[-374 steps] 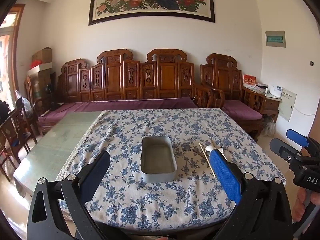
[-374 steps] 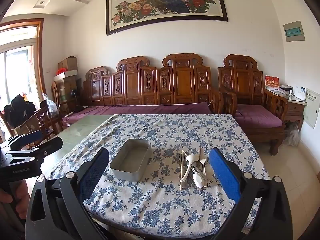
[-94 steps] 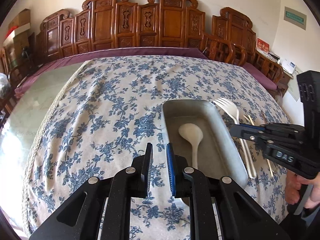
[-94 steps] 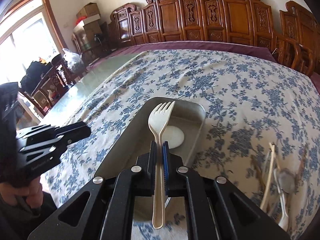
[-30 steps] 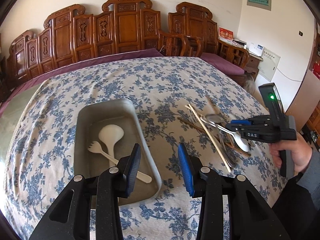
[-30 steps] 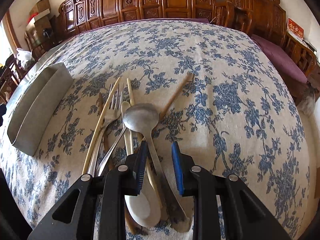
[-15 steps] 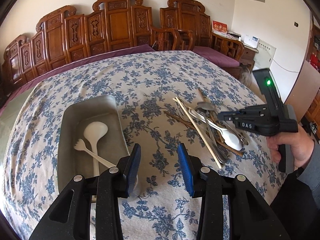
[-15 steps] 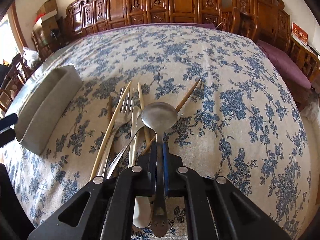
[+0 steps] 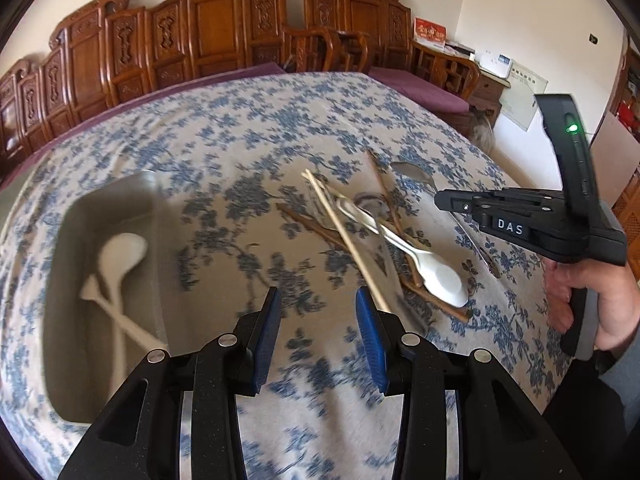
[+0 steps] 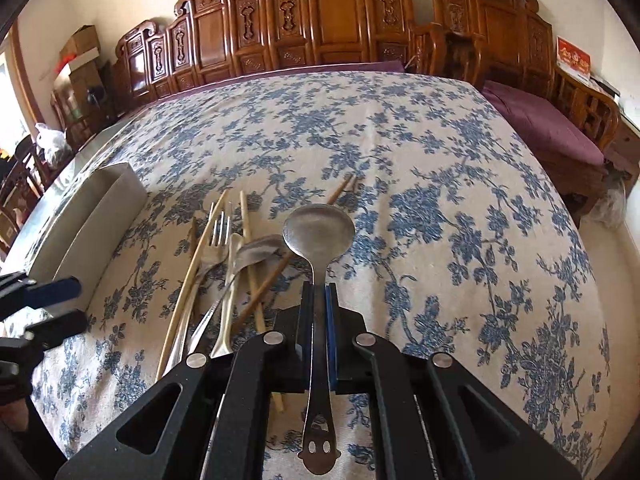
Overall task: Organize utensils
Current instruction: 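Grasp a wooden chopstick with the left gripper while the right gripper holds the metal ladle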
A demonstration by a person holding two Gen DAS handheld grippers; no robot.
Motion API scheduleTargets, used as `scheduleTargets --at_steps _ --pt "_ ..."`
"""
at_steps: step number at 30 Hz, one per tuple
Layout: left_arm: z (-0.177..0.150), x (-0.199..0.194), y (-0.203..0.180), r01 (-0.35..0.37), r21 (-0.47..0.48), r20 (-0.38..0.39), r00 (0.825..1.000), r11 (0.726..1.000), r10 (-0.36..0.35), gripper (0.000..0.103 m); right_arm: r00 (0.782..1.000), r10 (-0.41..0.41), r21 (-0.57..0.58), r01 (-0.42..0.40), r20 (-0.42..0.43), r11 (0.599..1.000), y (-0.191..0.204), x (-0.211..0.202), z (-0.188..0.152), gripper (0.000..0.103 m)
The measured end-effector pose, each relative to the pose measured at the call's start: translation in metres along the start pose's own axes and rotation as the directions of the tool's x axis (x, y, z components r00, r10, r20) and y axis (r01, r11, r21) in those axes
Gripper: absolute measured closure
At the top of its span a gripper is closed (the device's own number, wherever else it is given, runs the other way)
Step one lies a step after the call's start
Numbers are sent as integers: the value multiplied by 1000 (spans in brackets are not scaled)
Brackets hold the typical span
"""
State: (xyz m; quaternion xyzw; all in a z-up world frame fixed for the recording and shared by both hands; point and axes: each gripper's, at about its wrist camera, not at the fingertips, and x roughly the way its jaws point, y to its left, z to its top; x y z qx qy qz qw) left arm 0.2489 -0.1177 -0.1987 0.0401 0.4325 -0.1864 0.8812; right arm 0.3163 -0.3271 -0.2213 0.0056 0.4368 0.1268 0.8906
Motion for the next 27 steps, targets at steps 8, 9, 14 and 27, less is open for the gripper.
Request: scheduleTargets --at_steps 8,9,14,27 --pt "17 35 -15 59 -29 -46 997 998 -60 71 1000 12 0 -12 -6 1000 -1 1 -2 96" --pt "18 39 -16 61 -31 -49 997 998 -62 73 1000 16 -3 -16 -6 1000 0 1 -2 96" --pt "21 58 -20 63 -58 -86 994 996 -68 88 999 32 -3 -32 -6 999 1 1 -1 96" --pt "18 58 -17 3 -61 -96 995 998 -9 98 999 53 3 -53 7 999 3 -4 -1 96"
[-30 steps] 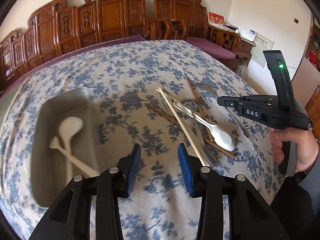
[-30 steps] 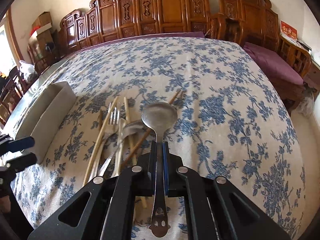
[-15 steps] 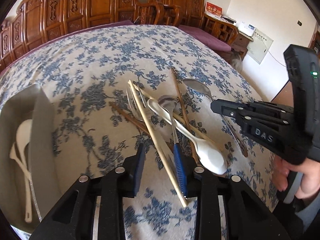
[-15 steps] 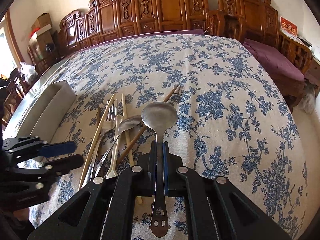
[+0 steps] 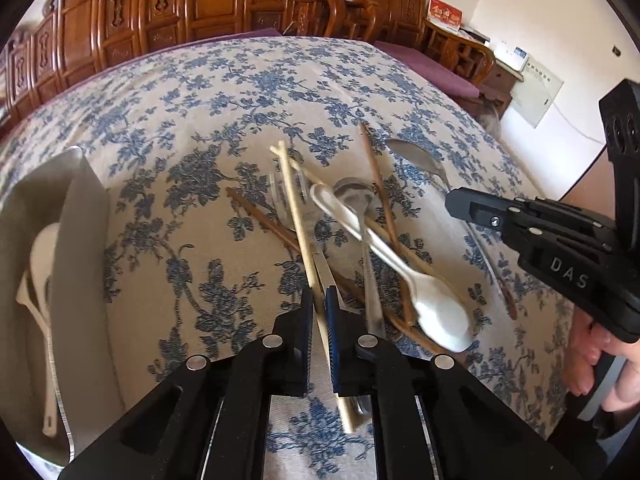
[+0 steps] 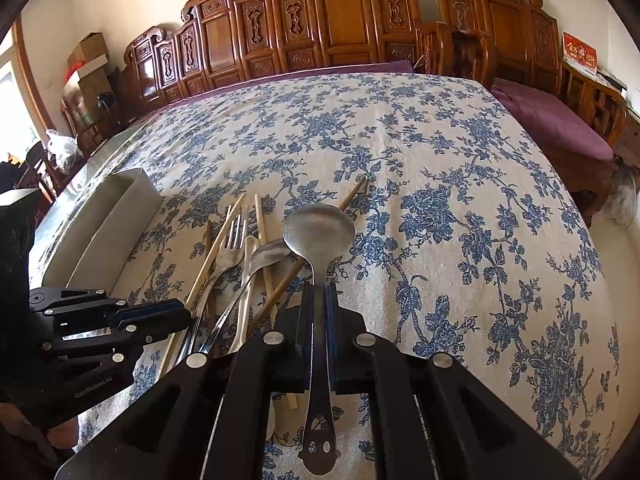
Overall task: Organize utensils
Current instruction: 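Grasp a wooden chopstick with the left gripper while the right gripper holds the metal ladle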
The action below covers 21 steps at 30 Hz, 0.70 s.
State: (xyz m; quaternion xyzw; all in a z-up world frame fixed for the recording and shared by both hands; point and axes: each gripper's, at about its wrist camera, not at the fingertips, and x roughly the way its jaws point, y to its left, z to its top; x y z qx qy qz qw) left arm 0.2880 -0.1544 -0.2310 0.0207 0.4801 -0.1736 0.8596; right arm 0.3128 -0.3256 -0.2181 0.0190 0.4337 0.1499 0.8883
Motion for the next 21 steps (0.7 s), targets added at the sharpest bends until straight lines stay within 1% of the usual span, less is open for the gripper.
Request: scheduleTargets --at_steps 6,21 --pt "-1 -16 4 -51 37 26 998 998 50 99 1000 3 -5 -3 4 1000 5 -3 1 96" --pt "2 -67 29 -96 35 94 991 995 92 99 997 61 -42 -59 40 997 40 -13 7 96"
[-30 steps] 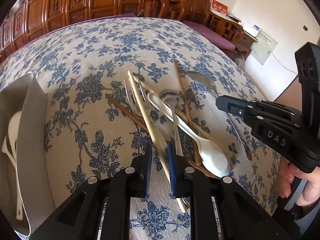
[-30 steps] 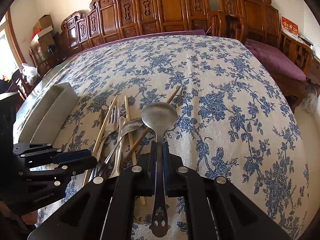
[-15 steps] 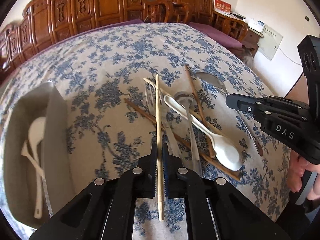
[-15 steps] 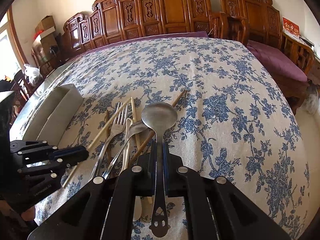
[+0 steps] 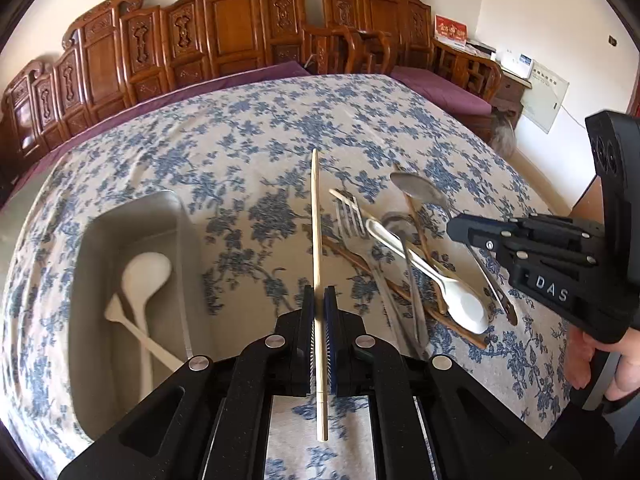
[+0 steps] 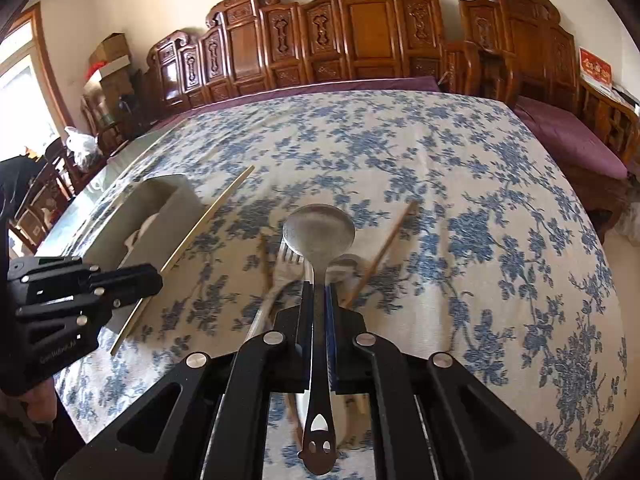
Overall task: Organize utensils
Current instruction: 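Grasp a wooden chopstick with the left gripper while the right gripper holds the metal ladle, then lower the chopstick into the grey tray and open the left gripper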
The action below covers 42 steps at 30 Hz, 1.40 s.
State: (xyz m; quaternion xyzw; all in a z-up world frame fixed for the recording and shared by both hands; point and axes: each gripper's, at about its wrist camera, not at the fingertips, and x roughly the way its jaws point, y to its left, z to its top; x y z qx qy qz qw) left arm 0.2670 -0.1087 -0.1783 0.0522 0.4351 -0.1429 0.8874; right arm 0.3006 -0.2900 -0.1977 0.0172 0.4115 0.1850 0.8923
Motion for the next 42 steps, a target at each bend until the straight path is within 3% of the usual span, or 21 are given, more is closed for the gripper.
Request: scheduleTargets --at_steps 18,24,33,42 --pt "-2 -34 75 -89 -58 23 996 994 90 99 996 85 -120 -82 25 989 62 -14 4 96" --pt "-3 -34 106 -104 -80 16 994 991 106 99 996 88 -135 -86 9 987 64 -10 3 96" --pt "-16 -16 137 -157 -98 -51 987 983 152 99 997 79 -121 -79 2 990 55 -6 2 96" --pt "-30 6 138 -184 -80 -117 978 980 174 99 997 78 -128 -78 -5 989 55 -3 1 96"
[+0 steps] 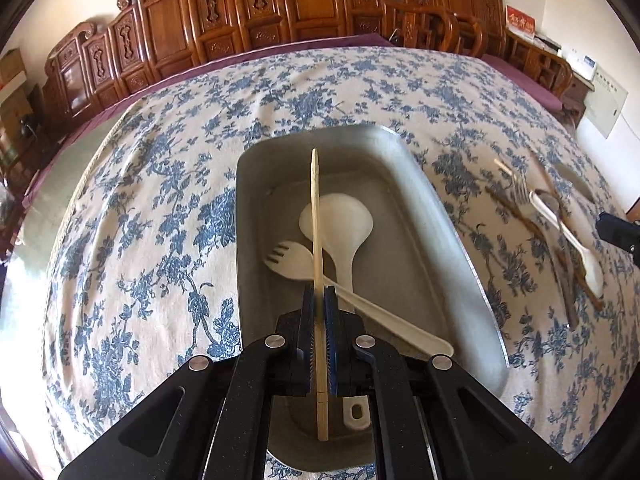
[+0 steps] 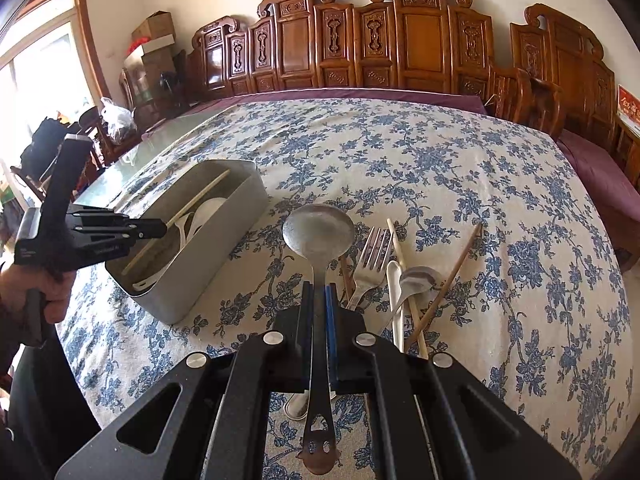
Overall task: Organize utensils
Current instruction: 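Lower the chopstick into the grey tray and open the left gripper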
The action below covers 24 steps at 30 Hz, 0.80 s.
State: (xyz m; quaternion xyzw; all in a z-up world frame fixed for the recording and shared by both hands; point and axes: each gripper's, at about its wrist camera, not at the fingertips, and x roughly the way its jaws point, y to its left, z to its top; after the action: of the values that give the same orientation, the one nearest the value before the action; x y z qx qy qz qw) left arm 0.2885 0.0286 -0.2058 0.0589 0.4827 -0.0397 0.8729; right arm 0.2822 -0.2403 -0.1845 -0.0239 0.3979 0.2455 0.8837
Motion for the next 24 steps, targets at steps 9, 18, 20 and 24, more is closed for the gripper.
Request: scheduleTargets --at_steps 9,18,20,24 --pt "-3 -1 3 7 -20 10 1000 1000 -7 98 1000 10 -4 -10 0 1000 5 -1 1 96" --pt "-11 -25 12 31 -47 91 995 998 -26 97 999 10 -31 -11 -35 999 18 9 -2 96" --pt "-12 -33 14 35 -47 118 993 998 -29 97 999 6 -35 -7 -40 999 22 10 -2 96" --pt "-13 -43 19 55 -61 150 988 997 -45 97 999 6 -44 -8 -38 999 31 11 2 96"
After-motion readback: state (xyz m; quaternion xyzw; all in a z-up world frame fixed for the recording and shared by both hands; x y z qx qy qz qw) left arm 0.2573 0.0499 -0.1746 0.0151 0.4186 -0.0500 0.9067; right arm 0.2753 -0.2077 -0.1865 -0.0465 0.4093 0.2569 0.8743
